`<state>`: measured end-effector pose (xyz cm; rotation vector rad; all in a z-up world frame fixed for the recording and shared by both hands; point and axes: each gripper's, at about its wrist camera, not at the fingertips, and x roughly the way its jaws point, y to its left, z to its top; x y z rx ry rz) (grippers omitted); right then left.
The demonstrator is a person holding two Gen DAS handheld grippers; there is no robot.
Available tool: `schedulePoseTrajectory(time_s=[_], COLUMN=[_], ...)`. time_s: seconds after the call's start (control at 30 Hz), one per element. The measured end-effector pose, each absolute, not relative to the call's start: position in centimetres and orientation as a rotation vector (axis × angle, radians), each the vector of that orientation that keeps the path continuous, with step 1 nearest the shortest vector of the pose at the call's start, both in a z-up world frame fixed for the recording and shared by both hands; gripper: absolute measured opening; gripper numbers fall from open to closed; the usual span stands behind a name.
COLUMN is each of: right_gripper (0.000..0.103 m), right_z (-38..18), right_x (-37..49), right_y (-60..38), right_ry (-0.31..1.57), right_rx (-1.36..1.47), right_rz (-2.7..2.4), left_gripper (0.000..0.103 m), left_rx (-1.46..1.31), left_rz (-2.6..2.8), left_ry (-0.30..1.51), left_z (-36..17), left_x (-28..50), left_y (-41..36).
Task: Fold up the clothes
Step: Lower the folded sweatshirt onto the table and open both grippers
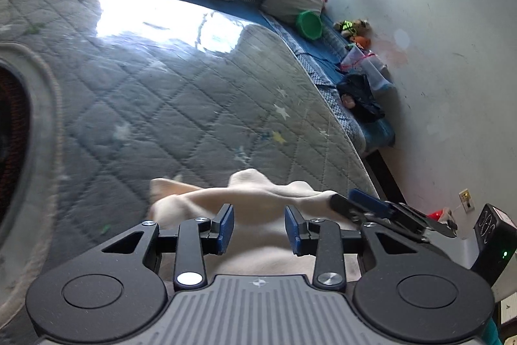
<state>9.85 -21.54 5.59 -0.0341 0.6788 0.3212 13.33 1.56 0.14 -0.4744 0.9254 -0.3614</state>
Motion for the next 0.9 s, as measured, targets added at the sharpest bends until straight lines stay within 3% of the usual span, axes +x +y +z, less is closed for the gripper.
schedulePoseTrajectory(time_s=[0.6, 0.7, 0.9], right_gripper=[0.061, 0.071, 0.074], right_z=[4.9, 5.4, 5.1], right_x=[10.1, 9.0, 7.5], right_y=[-20.1, -19.6, -18.5], right_ry=[0.685, 0.667, 0.661], right_rx=[-0.087, -0.12, -0.199], right_rz=[0.316, 0.339, 0.355], left_gripper=[0.039, 0.039, 0.039], left_rx=[-0.502, -0.497, -0.484], left_rz=[-0.358, -0.372, -0.388], left_ry=[0.956, 0.952, 0.955], left_z=[-1.1, -0.7, -0.4], left_x=[14.7, 14.3, 13.5], left_y=[1.0, 0.7, -0.3])
